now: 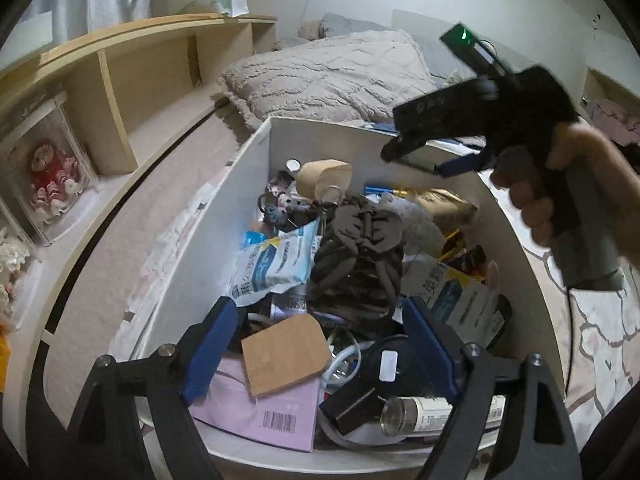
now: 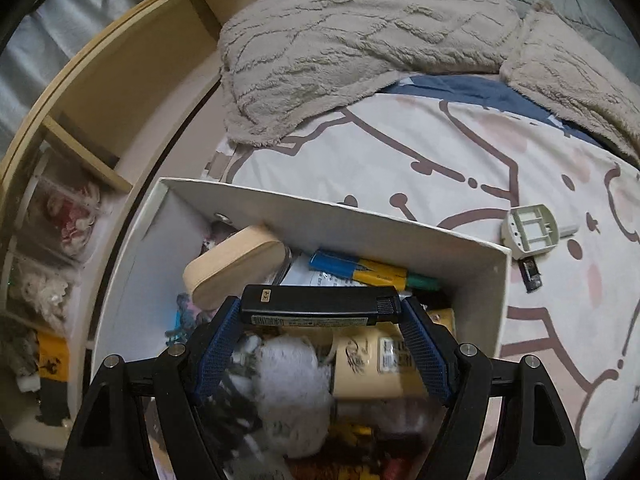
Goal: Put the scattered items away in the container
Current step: 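Carry the wooden pad and black lighter over the white shoe box with both grippers, then open the left gripper dropping the pad while the right gripper releases the lighter into the box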
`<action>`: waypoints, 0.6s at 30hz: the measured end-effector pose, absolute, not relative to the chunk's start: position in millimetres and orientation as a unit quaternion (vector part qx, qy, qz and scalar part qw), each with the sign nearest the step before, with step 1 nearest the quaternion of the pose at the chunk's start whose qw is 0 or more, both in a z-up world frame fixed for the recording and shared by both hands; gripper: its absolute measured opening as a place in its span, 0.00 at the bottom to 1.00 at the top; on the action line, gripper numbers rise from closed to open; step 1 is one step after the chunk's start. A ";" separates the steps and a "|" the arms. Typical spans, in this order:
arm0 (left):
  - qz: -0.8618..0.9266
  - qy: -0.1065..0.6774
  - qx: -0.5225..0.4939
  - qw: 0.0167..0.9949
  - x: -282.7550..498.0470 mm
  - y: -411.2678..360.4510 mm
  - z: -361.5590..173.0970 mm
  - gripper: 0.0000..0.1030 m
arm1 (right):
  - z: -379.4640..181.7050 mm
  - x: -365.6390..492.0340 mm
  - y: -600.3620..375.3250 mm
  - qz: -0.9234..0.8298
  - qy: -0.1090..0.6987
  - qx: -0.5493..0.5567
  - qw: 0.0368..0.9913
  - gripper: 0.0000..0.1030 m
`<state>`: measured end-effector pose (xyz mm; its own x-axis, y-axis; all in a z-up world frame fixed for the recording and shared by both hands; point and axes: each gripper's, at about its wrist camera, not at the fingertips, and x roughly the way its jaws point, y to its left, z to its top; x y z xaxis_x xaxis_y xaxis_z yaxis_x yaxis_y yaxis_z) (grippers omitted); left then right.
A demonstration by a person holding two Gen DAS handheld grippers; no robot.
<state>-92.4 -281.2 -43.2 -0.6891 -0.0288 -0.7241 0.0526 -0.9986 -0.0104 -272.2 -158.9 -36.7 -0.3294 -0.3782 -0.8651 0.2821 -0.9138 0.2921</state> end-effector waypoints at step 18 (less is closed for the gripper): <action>-0.922 0.029 0.384 0.034 -88.3 -271.7 -35.6 0.91 | -6.4 -257.2 -148.9 -0.860 -0.035 0.453 0.233 0.97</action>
<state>-88.3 -271.7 -35.6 -0.7032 -0.0399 -0.7099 0.0851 -0.9960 -0.0283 -257.2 -148.9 -6.4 -0.4817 -0.4323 -0.7623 0.3689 -0.8891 0.2711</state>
